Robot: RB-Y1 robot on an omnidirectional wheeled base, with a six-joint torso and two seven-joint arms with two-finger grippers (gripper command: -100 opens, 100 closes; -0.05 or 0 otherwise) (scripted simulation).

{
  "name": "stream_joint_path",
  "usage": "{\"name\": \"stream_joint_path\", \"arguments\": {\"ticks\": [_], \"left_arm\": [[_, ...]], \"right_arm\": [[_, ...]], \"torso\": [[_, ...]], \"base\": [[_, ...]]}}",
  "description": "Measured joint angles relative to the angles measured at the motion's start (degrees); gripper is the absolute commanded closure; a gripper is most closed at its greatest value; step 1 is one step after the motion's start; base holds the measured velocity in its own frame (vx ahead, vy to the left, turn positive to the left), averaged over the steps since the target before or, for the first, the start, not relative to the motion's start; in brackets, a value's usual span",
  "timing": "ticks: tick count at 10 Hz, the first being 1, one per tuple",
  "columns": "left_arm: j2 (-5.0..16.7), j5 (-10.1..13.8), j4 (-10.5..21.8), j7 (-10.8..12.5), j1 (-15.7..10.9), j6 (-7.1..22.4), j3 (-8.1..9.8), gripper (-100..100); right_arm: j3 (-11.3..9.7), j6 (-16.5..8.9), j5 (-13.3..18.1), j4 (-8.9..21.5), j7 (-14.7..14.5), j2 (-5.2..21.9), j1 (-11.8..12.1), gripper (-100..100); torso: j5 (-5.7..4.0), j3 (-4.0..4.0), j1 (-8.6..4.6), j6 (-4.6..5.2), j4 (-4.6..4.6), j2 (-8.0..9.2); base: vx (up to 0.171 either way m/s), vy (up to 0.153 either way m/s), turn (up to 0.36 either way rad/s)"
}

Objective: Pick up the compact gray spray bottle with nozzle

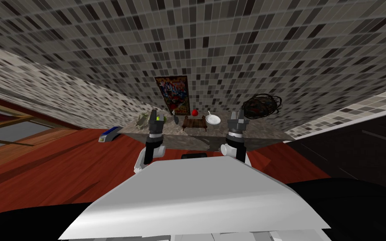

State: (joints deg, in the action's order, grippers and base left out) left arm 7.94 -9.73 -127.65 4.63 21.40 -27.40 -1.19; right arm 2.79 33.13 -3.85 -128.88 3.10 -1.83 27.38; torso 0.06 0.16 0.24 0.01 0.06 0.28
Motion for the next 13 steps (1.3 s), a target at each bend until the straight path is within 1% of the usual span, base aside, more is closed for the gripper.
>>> {"name": "stream_joint_path", "arguments": {"ticks": [1, 2, 3, 4, 5, 6, 7, 8, 9, 10, 11, 12, 13], "left_arm": [[1.1, -1.7, 2.0, -0.6, -1.5, 0.2, -1.01, -100], [2.7, -3.1, 3.7, -0.7, -2.6, 0.3, -1.46, -100], [3.2, -4.0, 5.0, -0.9, -3.3, 0.5, -1.99, -100], [3.9, -5.3, 6.8, -1.2, -4.6, 0.7, -2.64, -100], [5.4, -6.8, 8.3, -1.2, -5.8, 0.9, -3.13, -100], [6.0, -7.7, 9.5, -1.1, -6.5, 1.2, -3.47, -100], [6.8, -9.1, 11.4, -1.3, -8.1, 1.3, -4.08, -100], [7.2, -9.9, 12.5, -1.3, -9.0, 1.8, -4.58, -100], [8.0, -11.3, 14.3, -1.3, -10.4, 1.9, -5.06, -100], [8.7, -11.9, 15.9, -1.2, -11.4, 2.0, -5.23, -100], [9.4, -13.4, 17.3, -1.2, -12.3, 2.1, -5.91, -100], [10.1, -14.1, 18.6, -1.1, -13.1, 2.1, -6.12, -100], [11.1, -15.5, 20.6, -0.8, -14.9, 2.2, -6.49, -100]], "right_arm": [[0.0, 0.0, 0.0, 0.0, 0.0, 0.0, 0.0, 0], [0.0, 0.0, 0.0, 0.0, 0.0, 0.0, 0.0, 0], [0.0, 0.0, 0.0, 0.0, 0.0, 0.0, 0.0, 0], [0.0, 0.0, 0.0, 0.0, 0.0, 0.0, 0.0, 0], [0.0, 0.0, 0.0, 0.0, 0.0, 0.0, 0.0, 0], [0.0, 0.0, 0.0, 0.0, 0.0, 0.0, 0.0, 0], [0.0, 0.0, 0.0, 0.0, 0.0, 0.0, 0.0, 0], [0.0, 0.0, 0.0, 0.0, 0.0, 0.0, 0.0, 0], [0.0, 0.0, 0.0, 0.0, 0.0, 0.0, 0.0, 0], [0.0, 0.0, 0.0, 0.0, 0.0, 0.0, 0.0, 0], [0.0, 0.0, 0.0, 0.0, 0.0, 0.0, 0.0, 0], [0.0, 0.0, 0.0, 0.0, 0.0, 0.0, 0.0, 0], [0.0, 0.0, 0.0, 0.0, 0.0, 0.0, 0.0, 0]], "torso": [[0.01, 0.01, 0.04, 0.0, 0.01, 0.03], [0.01, 0.04, 0.05, -0.01, 0.02, 0.07], [-0.01, 0.01, -0.1, -0.01, 0.01, 0.0], [-0.03, -0.03, -0.14, 0.0, -0.01, -0.05], [-0.03, 0.0, -0.14, -0.01, 0.0, 0.0], [-0.03, -0.02, -0.15, -0.01, 0.0, -0.04], [-0.03, -0.03, -0.12, 0.0, -0.01, -0.06], [-0.03, -0.05, -0.14, -0.01, -0.02, -0.1], [-0.03, -0.06, -0.17, -0.01, -0.02, -0.11], [-0.04, -0.07, -0.18, -0.02, -0.02, -0.13], [-0.04, -0.05, -0.17, -0.01, -0.02, -0.08], [-0.04, -0.05, -0.19, -0.02, -0.01, -0.1], [-0.04, -0.06, -0.19, -0.01, -0.02, -0.11]], "base": [[-0.102, 0.071, -0.018], [-0.072, 0.027, -0.011], [-0.059, 0.018, -0.006], [-0.085, 0.024, -0.022], [-0.065, 0.021, -0.009], [-0.062, 0.03, -0.007], [-0.049, 0.028, -0.013], [-0.051, 0.015, -0.017], [-0.045, 0.014, -0.007], [-0.062, 0.017, -0.01], [-0.053, 0.012, -0.01], [-0.055, 0.011, -0.008], [-0.042, 0.007, -0.01]]}}
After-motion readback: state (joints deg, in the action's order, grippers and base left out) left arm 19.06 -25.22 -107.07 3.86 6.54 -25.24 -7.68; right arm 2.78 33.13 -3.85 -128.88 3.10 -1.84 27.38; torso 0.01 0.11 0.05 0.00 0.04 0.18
